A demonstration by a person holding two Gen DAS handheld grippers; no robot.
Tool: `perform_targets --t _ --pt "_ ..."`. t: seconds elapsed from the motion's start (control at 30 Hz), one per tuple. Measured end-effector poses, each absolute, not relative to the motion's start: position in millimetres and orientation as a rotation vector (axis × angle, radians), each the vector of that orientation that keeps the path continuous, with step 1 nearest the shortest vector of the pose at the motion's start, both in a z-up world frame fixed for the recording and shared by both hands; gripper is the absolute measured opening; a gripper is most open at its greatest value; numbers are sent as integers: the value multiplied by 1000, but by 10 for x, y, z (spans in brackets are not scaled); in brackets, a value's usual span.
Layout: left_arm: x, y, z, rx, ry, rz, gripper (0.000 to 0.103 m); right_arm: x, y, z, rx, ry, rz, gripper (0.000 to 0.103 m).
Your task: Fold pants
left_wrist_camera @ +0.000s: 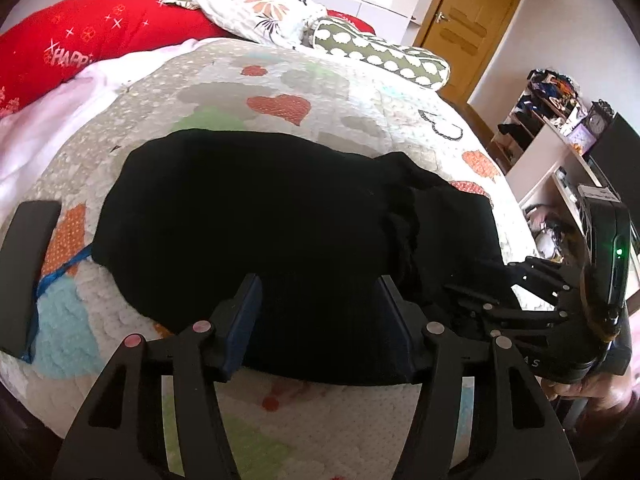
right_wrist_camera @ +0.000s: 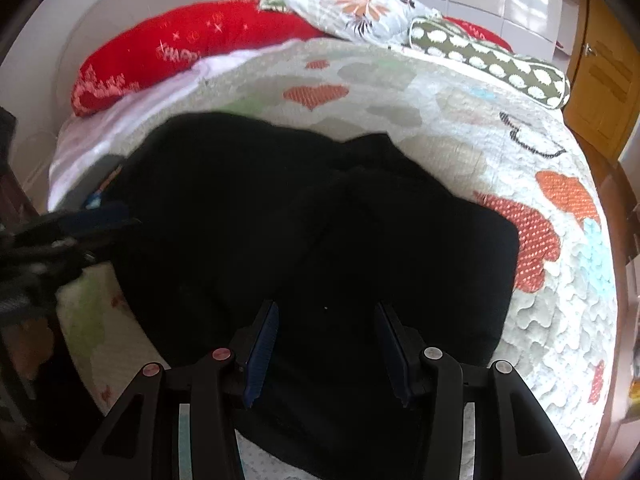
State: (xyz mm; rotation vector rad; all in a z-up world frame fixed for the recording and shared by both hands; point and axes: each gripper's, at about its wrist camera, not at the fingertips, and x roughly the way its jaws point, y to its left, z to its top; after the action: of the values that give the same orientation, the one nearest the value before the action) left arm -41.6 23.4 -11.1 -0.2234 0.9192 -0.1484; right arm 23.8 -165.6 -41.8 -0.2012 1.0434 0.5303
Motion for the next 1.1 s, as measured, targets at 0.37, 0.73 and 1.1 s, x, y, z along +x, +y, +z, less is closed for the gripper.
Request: perform_targets --t 0.37,0.73,1.1 --pt "-469 368 -160 -260 932 -121 58 195 -1663 -235 -244 1017 508 48" --pt "-594 712 -123 -341 904 -75 58 272 -1643 -296 -223 1042 500 48" --pt "-719 995 -201 -358 918 30 59 270 -1359 91 -149 962 605 48"
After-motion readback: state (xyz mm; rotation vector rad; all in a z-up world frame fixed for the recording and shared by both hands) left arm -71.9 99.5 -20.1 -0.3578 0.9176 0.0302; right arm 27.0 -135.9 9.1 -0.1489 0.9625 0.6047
